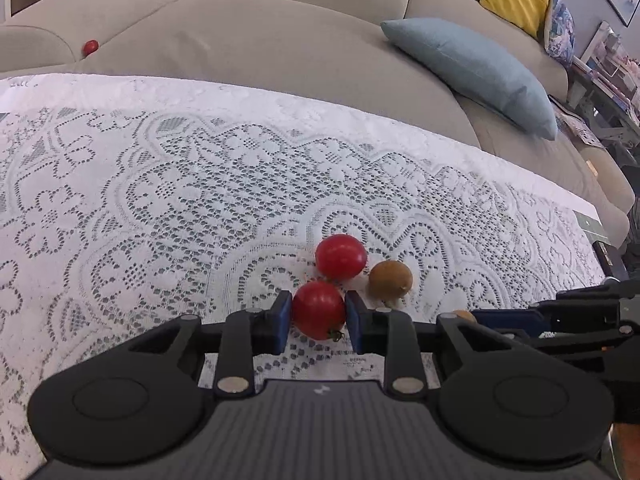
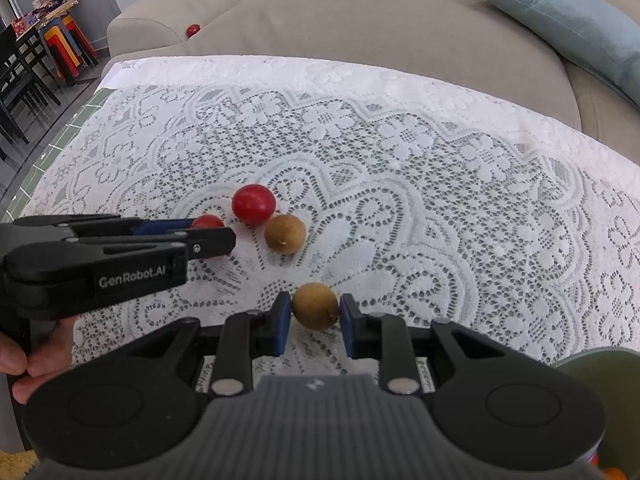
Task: Organize fruits
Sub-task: 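Carry the tomato and kiwi over the green colander with both tools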
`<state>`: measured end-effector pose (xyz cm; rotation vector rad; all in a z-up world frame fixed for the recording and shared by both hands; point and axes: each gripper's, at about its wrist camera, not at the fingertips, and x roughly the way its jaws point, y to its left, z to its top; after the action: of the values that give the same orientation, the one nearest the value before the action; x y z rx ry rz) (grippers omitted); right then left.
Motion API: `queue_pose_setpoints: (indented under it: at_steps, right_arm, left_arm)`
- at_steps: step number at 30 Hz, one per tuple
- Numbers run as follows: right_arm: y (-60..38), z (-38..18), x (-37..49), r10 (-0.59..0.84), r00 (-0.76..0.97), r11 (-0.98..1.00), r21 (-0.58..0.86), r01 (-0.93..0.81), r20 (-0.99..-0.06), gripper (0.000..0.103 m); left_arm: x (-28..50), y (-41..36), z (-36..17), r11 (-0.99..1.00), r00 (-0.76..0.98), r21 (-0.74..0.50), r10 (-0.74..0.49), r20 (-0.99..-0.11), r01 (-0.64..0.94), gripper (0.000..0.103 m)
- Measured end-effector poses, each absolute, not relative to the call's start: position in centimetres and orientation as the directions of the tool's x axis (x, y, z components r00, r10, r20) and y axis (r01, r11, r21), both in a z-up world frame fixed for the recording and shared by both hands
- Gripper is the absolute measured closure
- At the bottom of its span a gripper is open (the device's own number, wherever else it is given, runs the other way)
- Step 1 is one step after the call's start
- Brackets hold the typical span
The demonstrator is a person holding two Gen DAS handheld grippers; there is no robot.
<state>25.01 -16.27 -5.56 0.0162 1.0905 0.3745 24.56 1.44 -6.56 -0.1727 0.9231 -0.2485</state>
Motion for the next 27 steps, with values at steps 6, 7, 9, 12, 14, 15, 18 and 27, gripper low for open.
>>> queue_pose_setpoints:
  at_steps: [6,7,9,12,14,15,18,27]
  right_arm:
    - [-16.5,-4.2,23.5,0.341,0.412,0.924,0.221,-0.311,-0.845,0.080]
    - [-16.5,-3.9,23.2,0.346,0.414,0.922,0.223,-0.317,-0.842,0.080]
    - [-16.6,-3.1,22.3,0.361,0.415,0.914,0.228,-0.336,-0.835,0.080]
    - [-16.9,-2.1,21.0,0.377,0.414,0.903,0.230,-0.362,-0.829,0.080]
    - [-17.1,-1.5,19.9,0.382,0.416,0.898,0.224,-0.380,-0.825,0.080]
    - [-17.2,-1.2,19.4,0.383,0.420,0.896,0.219,-0.388,-0.823,0.080]
    - [-17.9,0.1,17.8,0.394,0.435,0.886,0.209,-0.413,-0.810,0.080]
    - [-21.7,2.0,14.8,0.337,0.484,0.906,0.137,-0.401,-0.808,0.080]
  left_arm:
    - [22.3,1.1,-4.6,0.960,0.594,-0.237,-0.280,-0.755,0.150,0.072]
    - [21.7,1.1,-4.2,0.959,0.597,-0.236,-0.281,-0.752,0.155,0.072]
    - [20.8,0.8,-3.4,0.958,0.601,-0.232,-0.285,-0.747,0.165,0.072]
    - [19.3,0.2,-2.3,0.957,0.603,-0.223,-0.290,-0.743,0.185,0.072]
    - [18.3,-0.3,-1.7,0.956,0.607,-0.211,-0.292,-0.740,0.202,0.072]
    - [17.8,-0.6,-1.4,0.955,0.608,-0.206,-0.294,-0.737,0.212,0.072]
    - [16.4,-1.5,-0.2,0.949,0.614,-0.194,-0.309,-0.726,0.248,0.072]
    - [13.5,-6.3,2.6,0.904,0.599,-0.176,-0.394,-0.697,0.391,0.072]
